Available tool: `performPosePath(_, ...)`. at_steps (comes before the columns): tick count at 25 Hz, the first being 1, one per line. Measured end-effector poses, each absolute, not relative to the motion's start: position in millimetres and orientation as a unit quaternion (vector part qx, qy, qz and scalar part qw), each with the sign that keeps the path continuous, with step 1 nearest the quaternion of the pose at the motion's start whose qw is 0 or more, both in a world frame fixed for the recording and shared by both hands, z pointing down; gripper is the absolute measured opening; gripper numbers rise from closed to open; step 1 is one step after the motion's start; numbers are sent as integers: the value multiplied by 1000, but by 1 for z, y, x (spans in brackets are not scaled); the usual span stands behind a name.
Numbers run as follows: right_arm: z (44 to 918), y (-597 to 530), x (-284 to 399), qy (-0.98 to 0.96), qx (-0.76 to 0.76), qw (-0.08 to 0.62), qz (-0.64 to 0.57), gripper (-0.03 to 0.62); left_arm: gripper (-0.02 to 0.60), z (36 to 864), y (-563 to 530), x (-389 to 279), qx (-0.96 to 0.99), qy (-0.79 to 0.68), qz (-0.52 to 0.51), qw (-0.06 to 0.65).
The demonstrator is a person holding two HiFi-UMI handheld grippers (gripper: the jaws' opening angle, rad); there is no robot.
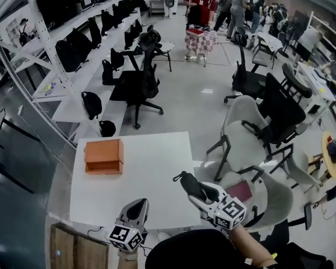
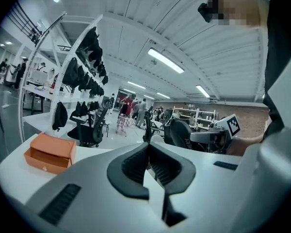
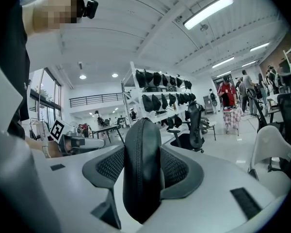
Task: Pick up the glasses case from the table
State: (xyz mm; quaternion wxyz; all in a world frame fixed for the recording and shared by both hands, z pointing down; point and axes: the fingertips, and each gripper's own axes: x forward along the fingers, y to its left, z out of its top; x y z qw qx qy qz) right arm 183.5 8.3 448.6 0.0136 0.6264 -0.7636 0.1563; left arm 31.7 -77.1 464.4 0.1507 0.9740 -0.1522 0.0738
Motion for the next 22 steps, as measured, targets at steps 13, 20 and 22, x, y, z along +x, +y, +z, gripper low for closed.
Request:
performPosePath(13,447,9,174,-773,615,30,149,252,18,462,-76,21,971,-171,66,153)
performPosePath(20,455,8,175,-773,615,25,156,252,18,467,-74,19,970,-175,69,153)
performPosePath(22,456,8,175,-774,613,26,157,252,18,469,-73,18,970,-177,70,154)
